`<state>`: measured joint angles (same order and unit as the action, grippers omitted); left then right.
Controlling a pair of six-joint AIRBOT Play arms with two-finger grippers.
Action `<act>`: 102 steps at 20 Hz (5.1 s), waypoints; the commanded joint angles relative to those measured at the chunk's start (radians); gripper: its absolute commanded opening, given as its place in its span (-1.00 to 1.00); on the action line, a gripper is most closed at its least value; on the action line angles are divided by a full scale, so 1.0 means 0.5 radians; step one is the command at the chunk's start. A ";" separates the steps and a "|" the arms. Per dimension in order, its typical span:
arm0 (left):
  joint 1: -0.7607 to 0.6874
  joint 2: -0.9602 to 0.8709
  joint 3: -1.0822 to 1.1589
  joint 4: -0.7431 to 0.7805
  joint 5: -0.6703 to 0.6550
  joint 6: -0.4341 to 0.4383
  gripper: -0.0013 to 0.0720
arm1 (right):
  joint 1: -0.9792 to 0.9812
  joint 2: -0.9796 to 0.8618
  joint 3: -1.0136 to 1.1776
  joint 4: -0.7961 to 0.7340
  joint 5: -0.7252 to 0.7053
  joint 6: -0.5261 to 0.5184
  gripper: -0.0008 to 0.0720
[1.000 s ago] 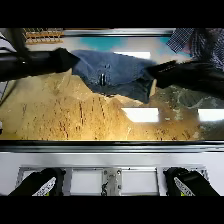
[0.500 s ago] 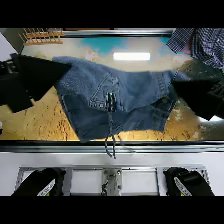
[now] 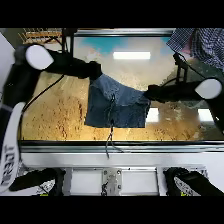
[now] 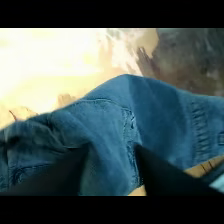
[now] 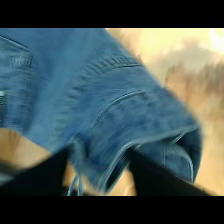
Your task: Fold the clothes and pants, and hang the long-sleeved shirts on hangers.
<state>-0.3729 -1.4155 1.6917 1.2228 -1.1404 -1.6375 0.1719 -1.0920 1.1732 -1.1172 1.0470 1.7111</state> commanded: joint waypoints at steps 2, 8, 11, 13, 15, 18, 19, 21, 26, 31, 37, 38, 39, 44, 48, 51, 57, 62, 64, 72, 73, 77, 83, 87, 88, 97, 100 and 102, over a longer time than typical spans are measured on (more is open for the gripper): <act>0.292 -0.496 0.401 0.009 0.137 -0.193 0.73 | -0.246 -0.373 0.129 -0.048 -0.530 -0.050 0.58; 0.743 -0.264 -0.174 0.013 -0.345 -0.053 0.73 | -0.512 -0.131 -0.011 -0.047 -0.114 -0.398 0.58; 0.782 -0.088 -0.901 0.005 -0.193 -0.053 0.73 | -0.461 0.031 -0.259 -0.047 -0.027 -0.401 0.58; 0.761 -0.024 -1.321 -0.158 0.008 0.002 0.73 | -0.412 0.106 -0.390 -0.036 -0.041 -0.401 0.57; 0.761 -0.040 -1.587 -0.471 0.178 0.153 0.73 | -0.364 0.130 -0.453 0.018 -0.050 -0.401 0.57; 0.761 -0.140 -1.704 -0.770 0.246 0.294 0.73 | -0.318 0.129 -0.462 0.085 -0.082 -0.401 0.57; 0.757 -0.187 -1.686 -0.819 0.246 0.317 0.73 | -0.311 0.130 -0.462 0.110 -0.106 -0.401 0.57; 0.717 -0.252 -1.624 -0.826 0.253 0.321 0.73 | -0.307 0.130 -0.462 0.131 -0.123 -0.401 0.57; 0.502 -0.420 -1.456 -0.822 0.304 0.281 0.64 | -0.309 0.130 -0.485 0.126 -0.085 -0.401 0.58; 0.438 -0.390 -1.379 -0.806 0.292 0.304 -0.88 | -0.417 0.129 -0.793 0.127 -0.037 -0.009 0.58; 0.438 -0.186 -1.568 -0.806 0.336 0.397 -0.88 | -0.417 0.083 -1.477 0.646 -0.848 0.417 0.51; 0.438 -0.178 -1.601 -0.806 0.357 0.397 -0.88 | -0.395 0.053 -1.511 0.713 -0.948 0.348 0.32; 0.438 -0.181 -1.627 -0.806 0.361 0.397 -0.88 | -0.353 0.011 -1.519 0.745 -1.022 0.309 0.31; 0.438 -0.179 -1.684 -0.809 0.359 0.397 -0.88 | -0.082 -0.145 -1.514 0.958 -1.431 0.158 0.33; 0.438 -0.179 -1.684 -0.809 0.360 0.397 -0.88 | 0.043 -0.239 -1.469 0.957 -1.510 0.135 0.30; 0.438 -0.179 -1.684 -0.809 0.359 0.396 -0.88 | 0.047 -0.270 -1.401 0.956 -1.509 -0.077 -0.77; 0.595 0.141 -1.289 -0.790 0.069 0.396 -0.88 | -0.037 0.021 -0.842 0.238 -0.928 -0.452 -0.89; 0.731 0.794 -0.586 -0.786 -0.251 0.393 -0.88 | -0.064 0.552 -0.041 -0.234 -0.268 -0.443 -0.89; 0.729 1.051 -0.443 -0.752 -0.242 0.394 -0.88 | -0.061 0.765 0.117 -0.220 -0.133 -0.444 -0.89; 0.729 1.702 -0.393 -0.752 -0.232 -0.043 -0.88 | -0.063 1.332 0.140 -0.243 0.625 0.121 -0.89; 0.729 1.713 -0.430 -0.754 -0.208 -0.094 -0.88 | -0.063 1.326 0.139 -0.242 0.703 0.252 -0.89; 0.729 1.546 -0.826 -0.758 -0.196 -0.161 -0.88 | -0.061 1.032 0.101 -0.233 0.865 0.507 -0.89; 0.729 0.578 -1.155 -0.833 0.158 -0.013 -0.88 | -0.064 -0.071 0.089 -0.227 0.573 0.246 -0.89; 0.729 -0.176 -0.691 -0.828 0.116 0.087 -0.88 | -0.066 -0.624 0.288 -0.235 0.152 0.181 -0.89; 0.729 -0.266 -0.603 -0.829 0.101 0.087 -0.88 | -0.066 -0.674 0.342 -0.236 0.095 0.181 -0.89; 0.612 0.278 -1.282 -0.439 0.011 0.208 -0.88 | 0.098 -0.299 -0.172 -0.423 0.312 0.168 -0.89; 0.572 0.401 -1.711 -0.439 0.194 0.208 -0.88 | 0.179 -0.272 -0.478 -0.422 0.228 0.189 -0.89; 0.561 0.407 -1.913 -0.445 0.333 0.209 -0.88 | 0.222 -0.273 -0.632 -0.405 0.111 0.205 -0.89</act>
<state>-0.0780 -1.2484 0.8993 0.9768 -1.0660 -1.5352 0.2504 -1.2411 0.9745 -1.3170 1.1584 1.7992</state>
